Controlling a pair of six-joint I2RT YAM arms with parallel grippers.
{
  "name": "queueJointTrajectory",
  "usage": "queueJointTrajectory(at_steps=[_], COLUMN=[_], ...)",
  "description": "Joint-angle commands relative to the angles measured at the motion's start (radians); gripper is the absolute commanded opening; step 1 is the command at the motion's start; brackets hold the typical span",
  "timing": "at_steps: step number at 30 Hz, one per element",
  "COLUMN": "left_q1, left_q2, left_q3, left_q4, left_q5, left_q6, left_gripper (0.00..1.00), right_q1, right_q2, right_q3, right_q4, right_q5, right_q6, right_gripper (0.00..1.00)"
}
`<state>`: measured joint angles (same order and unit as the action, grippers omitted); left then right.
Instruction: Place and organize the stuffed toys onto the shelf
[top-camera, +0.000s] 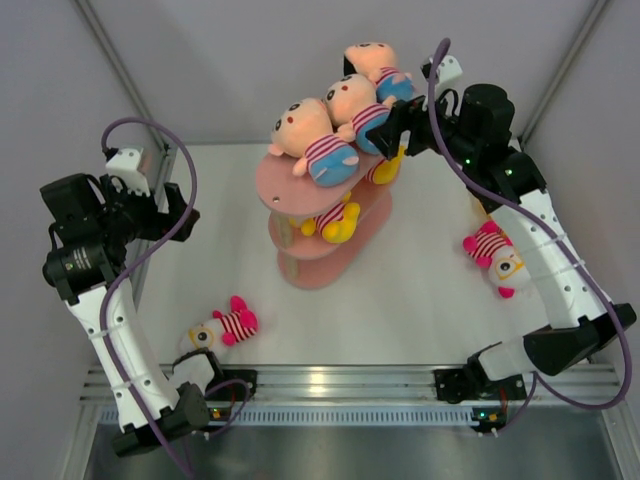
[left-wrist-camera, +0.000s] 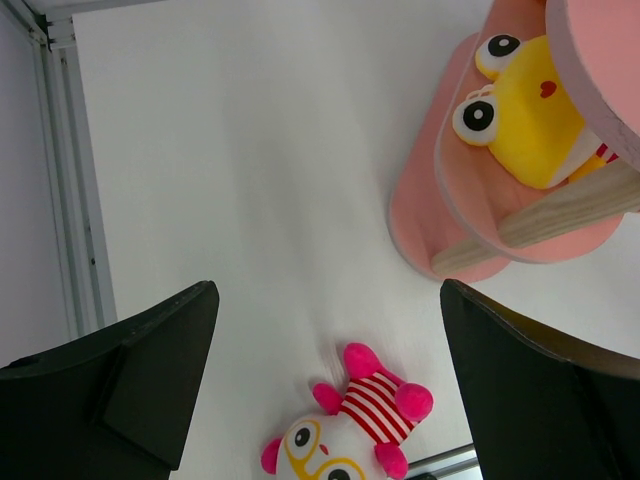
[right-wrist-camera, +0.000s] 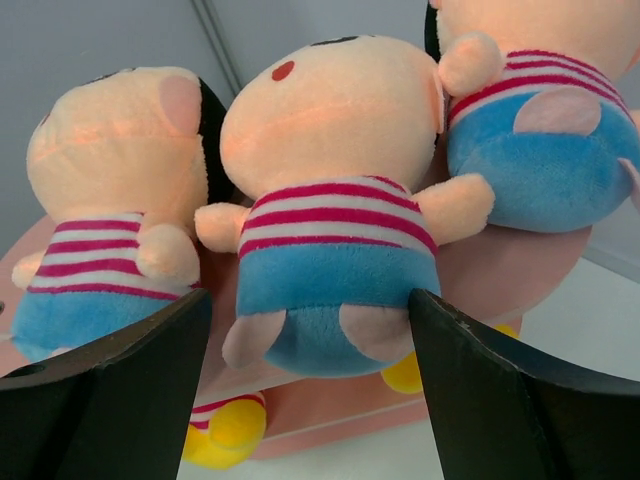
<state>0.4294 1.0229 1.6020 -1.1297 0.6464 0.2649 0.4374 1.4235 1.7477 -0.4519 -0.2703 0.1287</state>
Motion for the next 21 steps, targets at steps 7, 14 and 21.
queueJointTrajectory(at_steps=[7,14,21], left_q1=[0.003,0.003,0.003], left_q2=[-0.017,-0.017,-0.018], left_q3=[-0.005,-0.004,-0.002], left_q4=[0.011,0.01,0.011], left_q5=[0.025,0.036,0.036], left_q6=[0.016,0.013,0.013], left_gripper=[0.99,0.99,0.99], right_q1=[-0.017,-0.016,-0.016], right_q2=[0.017,0.009,0.046], right_q3=[-0.004,-0.005,0.036], right_q4=[0.05,0.055,0.039], right_q5=[-0.04,-0.058,-0.119], right_q6=[-0.018,-0.047,-0.046], right_gripper=[0.78,0.79,0.79])
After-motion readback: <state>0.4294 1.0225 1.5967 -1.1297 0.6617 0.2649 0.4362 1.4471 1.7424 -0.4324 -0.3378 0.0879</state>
